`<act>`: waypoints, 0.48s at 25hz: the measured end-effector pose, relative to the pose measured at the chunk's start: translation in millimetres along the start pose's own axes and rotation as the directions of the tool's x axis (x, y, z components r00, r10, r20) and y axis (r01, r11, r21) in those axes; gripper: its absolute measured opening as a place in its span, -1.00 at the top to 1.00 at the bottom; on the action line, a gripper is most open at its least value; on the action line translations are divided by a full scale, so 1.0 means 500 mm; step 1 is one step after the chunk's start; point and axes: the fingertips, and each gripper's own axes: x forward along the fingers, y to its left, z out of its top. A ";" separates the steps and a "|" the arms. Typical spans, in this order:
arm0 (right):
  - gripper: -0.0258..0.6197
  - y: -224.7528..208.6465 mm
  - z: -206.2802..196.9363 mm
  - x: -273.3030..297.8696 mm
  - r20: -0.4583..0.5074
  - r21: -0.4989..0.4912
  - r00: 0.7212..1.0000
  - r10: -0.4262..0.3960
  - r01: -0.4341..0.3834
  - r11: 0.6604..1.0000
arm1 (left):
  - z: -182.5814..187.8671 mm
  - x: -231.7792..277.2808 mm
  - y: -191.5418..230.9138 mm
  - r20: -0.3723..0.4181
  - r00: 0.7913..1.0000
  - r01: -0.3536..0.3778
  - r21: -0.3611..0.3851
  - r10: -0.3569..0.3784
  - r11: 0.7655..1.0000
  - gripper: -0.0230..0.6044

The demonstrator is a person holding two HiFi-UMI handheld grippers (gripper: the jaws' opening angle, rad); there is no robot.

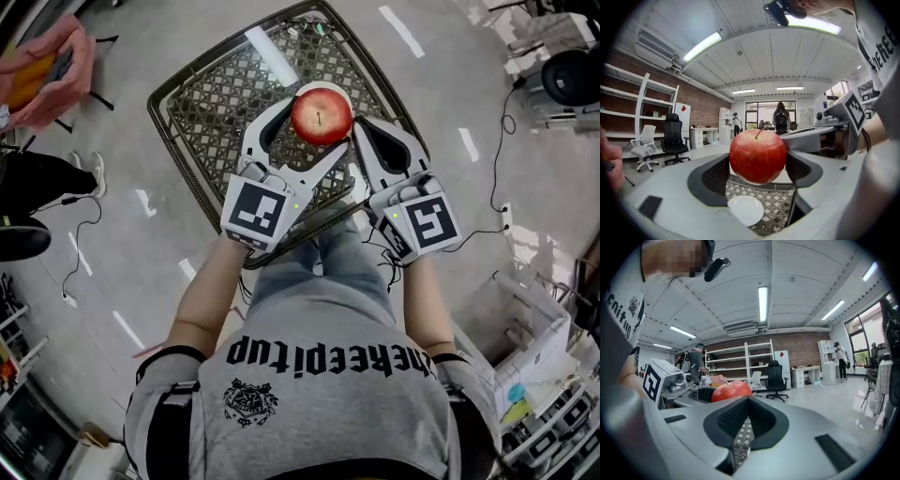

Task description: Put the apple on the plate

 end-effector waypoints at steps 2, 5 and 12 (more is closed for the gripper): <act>0.86 -0.019 -0.016 0.007 -0.009 0.009 1.000 0.012 -0.012 1.000 | -0.020 0.020 -0.001 -0.014 1.000 -0.011 -0.006 0.011 1.000 -0.38; 0.86 -0.049 -0.040 0.023 -0.024 0.018 1.000 0.021 -0.020 1.000 | -0.048 0.052 0.004 -0.029 0.999 -0.025 -0.011 0.024 1.000 -0.37; 0.86 -0.090 -0.078 0.046 -0.049 0.041 0.998 0.044 -0.042 0.998 | -0.100 0.097 0.018 -0.053 0.997 -0.051 -0.029 0.049 0.998 -0.37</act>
